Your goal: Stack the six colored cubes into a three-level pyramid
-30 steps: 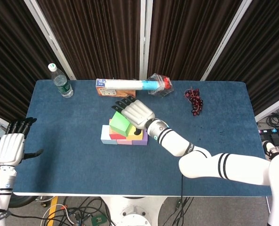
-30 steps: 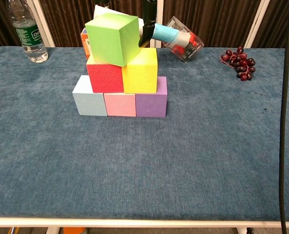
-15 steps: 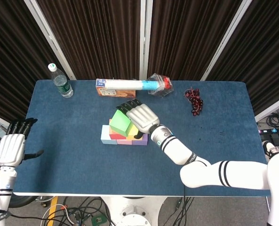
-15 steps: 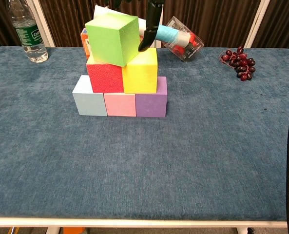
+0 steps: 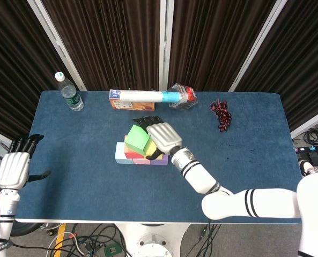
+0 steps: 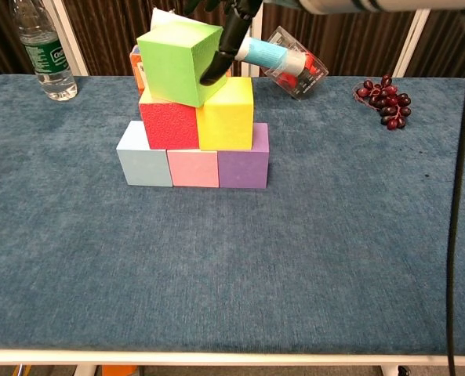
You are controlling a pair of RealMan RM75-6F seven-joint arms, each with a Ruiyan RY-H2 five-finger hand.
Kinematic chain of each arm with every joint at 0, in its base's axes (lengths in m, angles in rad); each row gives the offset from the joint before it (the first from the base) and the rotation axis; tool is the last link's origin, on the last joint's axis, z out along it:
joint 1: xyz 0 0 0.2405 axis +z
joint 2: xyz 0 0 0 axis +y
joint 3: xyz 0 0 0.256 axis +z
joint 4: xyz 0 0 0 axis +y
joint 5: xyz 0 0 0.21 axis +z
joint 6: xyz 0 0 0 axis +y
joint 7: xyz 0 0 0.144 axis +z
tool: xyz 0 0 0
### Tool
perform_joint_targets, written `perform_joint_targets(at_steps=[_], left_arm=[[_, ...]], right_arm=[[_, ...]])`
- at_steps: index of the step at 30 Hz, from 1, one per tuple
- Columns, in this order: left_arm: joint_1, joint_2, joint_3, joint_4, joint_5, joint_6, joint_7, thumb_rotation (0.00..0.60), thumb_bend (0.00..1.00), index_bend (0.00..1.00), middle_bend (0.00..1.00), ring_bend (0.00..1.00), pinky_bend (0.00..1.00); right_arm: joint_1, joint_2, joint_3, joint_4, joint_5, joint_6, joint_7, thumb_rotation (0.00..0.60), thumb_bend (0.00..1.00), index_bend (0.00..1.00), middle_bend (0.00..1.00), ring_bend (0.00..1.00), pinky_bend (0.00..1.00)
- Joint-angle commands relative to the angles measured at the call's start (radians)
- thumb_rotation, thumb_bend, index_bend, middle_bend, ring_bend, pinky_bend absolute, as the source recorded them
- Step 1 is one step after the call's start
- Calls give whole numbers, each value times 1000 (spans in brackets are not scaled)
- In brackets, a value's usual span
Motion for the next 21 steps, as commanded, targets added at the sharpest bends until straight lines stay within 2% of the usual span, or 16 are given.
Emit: perform_joint_targets(at_steps=[1,12,21], left_arm=[[0,1,-1,0,-2,1,0,600,0,146,104,47,64],[2,-3,1,12,-5,-4,-13,600,0,146,104,47,64],[2,-6,1,21,-5,-8,-23,600,0,146,104,46,64]], right_arm=[[-13,-33,17,17,-8,22,12,600,0,0,80,0,0],[-59,-127,47,80,-29,71,30,600,2,0,110,0,0],[-86,-163,72,102,-60,65,37,600,80,0,196,0,0]])
